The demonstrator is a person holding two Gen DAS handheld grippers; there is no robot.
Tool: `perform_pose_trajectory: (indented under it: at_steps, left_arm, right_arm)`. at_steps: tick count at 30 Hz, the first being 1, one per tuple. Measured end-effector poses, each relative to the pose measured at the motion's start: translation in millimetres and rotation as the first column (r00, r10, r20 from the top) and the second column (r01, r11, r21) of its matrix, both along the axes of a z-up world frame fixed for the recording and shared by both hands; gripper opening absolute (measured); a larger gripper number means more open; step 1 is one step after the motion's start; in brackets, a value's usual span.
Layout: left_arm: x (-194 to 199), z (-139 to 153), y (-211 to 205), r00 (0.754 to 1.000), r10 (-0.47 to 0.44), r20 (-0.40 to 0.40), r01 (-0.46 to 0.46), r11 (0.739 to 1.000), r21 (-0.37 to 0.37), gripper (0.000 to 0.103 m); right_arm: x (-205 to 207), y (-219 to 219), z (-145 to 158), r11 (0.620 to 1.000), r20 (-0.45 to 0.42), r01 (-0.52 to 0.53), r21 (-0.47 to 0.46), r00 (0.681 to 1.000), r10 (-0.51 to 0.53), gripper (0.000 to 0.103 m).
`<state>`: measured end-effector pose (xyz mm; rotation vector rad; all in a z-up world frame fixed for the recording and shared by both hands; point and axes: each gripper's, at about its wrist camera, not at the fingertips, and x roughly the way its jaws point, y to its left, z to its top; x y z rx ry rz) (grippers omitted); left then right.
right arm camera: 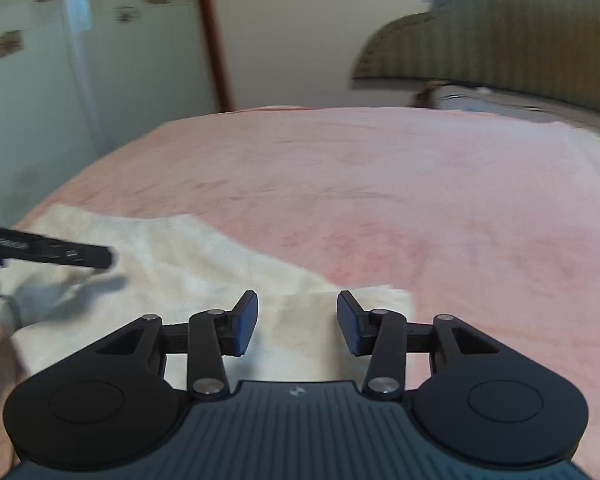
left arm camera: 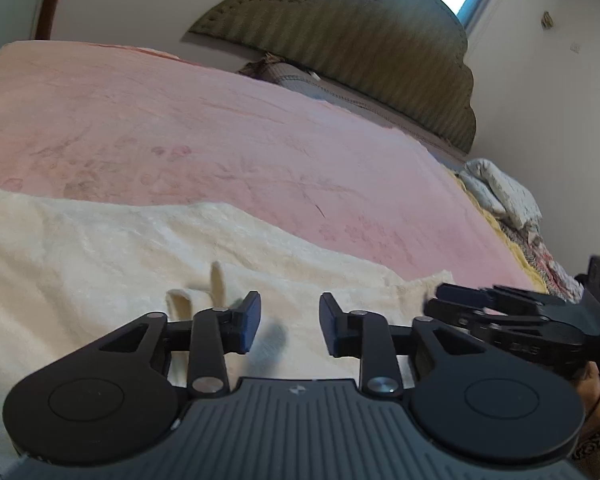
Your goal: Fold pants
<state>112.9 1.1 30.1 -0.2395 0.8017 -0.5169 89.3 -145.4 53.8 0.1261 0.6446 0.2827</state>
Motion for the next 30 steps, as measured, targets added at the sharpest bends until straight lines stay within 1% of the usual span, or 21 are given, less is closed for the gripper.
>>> perform_pose_trajectory:
  at_steps: [1,3,4,5,6,7,9,11,13,14,15,17,18,20,22,23,24,25,26,28,30]
  left_arm:
    - [2.9,-4.5,-4.8,1.0,-0.011,-0.014,0.011,1.0,0.013,0.04]
    - [12.1,-18.4,-9.7,0.999,-0.014,-0.043,0.015,0.999,0.029,0.04]
    - [16.1,-24.6,-10.2,0.998,-0.011,-0.062,0.013,1.0,0.029,0.04]
    - [17.3,-27.1,-9.8,0.998,-0.009,-0.068,0.011,1.0,0.022,0.04]
    - [16.0,-25.5,-8.4,0.998,-0.002,-0.066,0.002,1.0,0.011,0.04]
    - [13.2,-21.7,-7.4,0.998,0.0,-0.056,0.0,1.0,0.003,0.04]
    - [6.7,-14.5,-5.2,1.0,-0.005,-0.022,0.005,1.0,-0.006,0.042]
    - [2.5,-11.2,-3.6,1.0,-0.01,-0.008,0.01,1.0,-0.01,0.05]
    - [2.3,-16.2,-4.9,1.0,-0.025,-0.008,0.025,1.0,0.015,0.056]
    - [4.1,-22.2,-6.4,0.999,-0.031,-0.017,0.031,0.999,0.034,0.055]
    - [5.1,-26.7,-5.9,0.999,-0.032,-0.028,0.033,0.999,0.032,0.055]
    - [1.6,-24.0,0.8,0.999,-0.013,-0.033,0.013,1.0,-0.012,0.055]
    - [-0.9,-20.2,4.5,0.999,-0.01,-0.03,0.009,1.0,-0.028,0.055]
    - [-7.5,-14.0,11.3,1.0,-0.011,-0.003,0.011,1.0,-0.027,0.057]
    - [-9.6,-16.8,11.6,1.0,-0.013,0.003,0.013,0.999,0.04,0.062]
    - [-9.4,-22.1,9.5,0.999,-0.035,-0.006,0.035,0.996,0.076,0.062]
    - [-10.8,-25.5,9.5,0.999,-0.042,-0.006,0.042,0.995,0.092,0.061]
    - [-14.8,-24.1,12.6,0.999,-0.031,0.007,0.03,0.996,0.09,0.061]
    - [-18.3,-20.1,16.4,1.0,-0.024,0.018,0.022,0.997,0.079,0.061]
    - [-26.0,-9.4,34.6,0.999,0.013,0.049,-0.015,0.999,0.038,0.062]
    - [-30.6,1.3,58.0,0.994,0.087,0.06,-0.089,0.995,0.032,0.064]
  right_arm:
    - [4.9,3.5,-4.5,1.0,-0.013,-0.006,-0.024,1.0,0.005,0.044]
    - [22.0,7.1,-22.1,0.987,-0.062,0.05,-0.151,0.996,-0.06,0.043]
    - [29.3,2.3,-32.6,0.985,-0.086,0.072,-0.158,0.993,-0.087,0.043]
    - [28.2,-5.9,-35.1,0.991,-0.07,0.088,-0.098,0.993,-0.095,0.043]
    - [29.4,-10.9,-34.5,0.993,-0.08,0.103,-0.059,0.991,-0.108,0.043]
    - [27.9,-13.0,-31.5,0.992,-0.082,0.117,-0.052,0.989,-0.121,0.043]
    - [16.9,-5.6,-22.4,0.981,-0.055,0.158,-0.11,0.985,-0.165,0.043]
    - [0.6,0.6,-11.0,0.987,-0.021,0.125,-0.104,0.992,-0.128,0.045]
    - [-17.6,8.8,-5.7,0.993,-0.009,0.062,-0.099,0.998,-0.063,0.045]
    - [-25.7,14.5,-6.5,0.992,-0.009,0.034,-0.125,0.999,-0.036,0.045]
    - [-32.3,20.6,-10.0,0.986,-0.022,0.011,-0.166,1.0,-0.015,0.046]
    - [-32.7,30.5,-28.5,0.959,-0.082,0.002,-0.282,0.996,-0.027,0.059]
    - [-35.0,29.7,-32.5,0.959,-0.076,0.027,-0.282,0.996,-0.05,0.059]
    - [-40.1,27.2,-23.5,0.978,-0.081,0.066,-0.199,0.993,-0.084,0.06]
    - [-50.3,35.0,-12.4,0.994,-0.033,0.004,-0.11,0.999,-0.007,0.06]
    - [-52.5,41.0,-11.8,0.995,-0.036,-0.041,-0.088,0.999,0.038,0.06]
    - [-51.3,47.7,-16.2,0.992,-0.053,-0.071,-0.101,0.996,0.066,0.06]
    - [-47.5,55.3,-25.8,0.985,-0.093,-0.082,-0.153,0.993,0.069,0.061]
    - [-45.0,59.8,-33.4,0.979,-0.107,-0.081,-0.188,0.992,0.062,0.064]
    - [-44.8,63.6,-27.1,0.986,-0.105,-0.035,-0.165,0.994,0.017,0.064]
    - [-47.6,73.6,-12.0,0.988,-0.052,-0.048,-0.146,0.998,0.04,0.064]
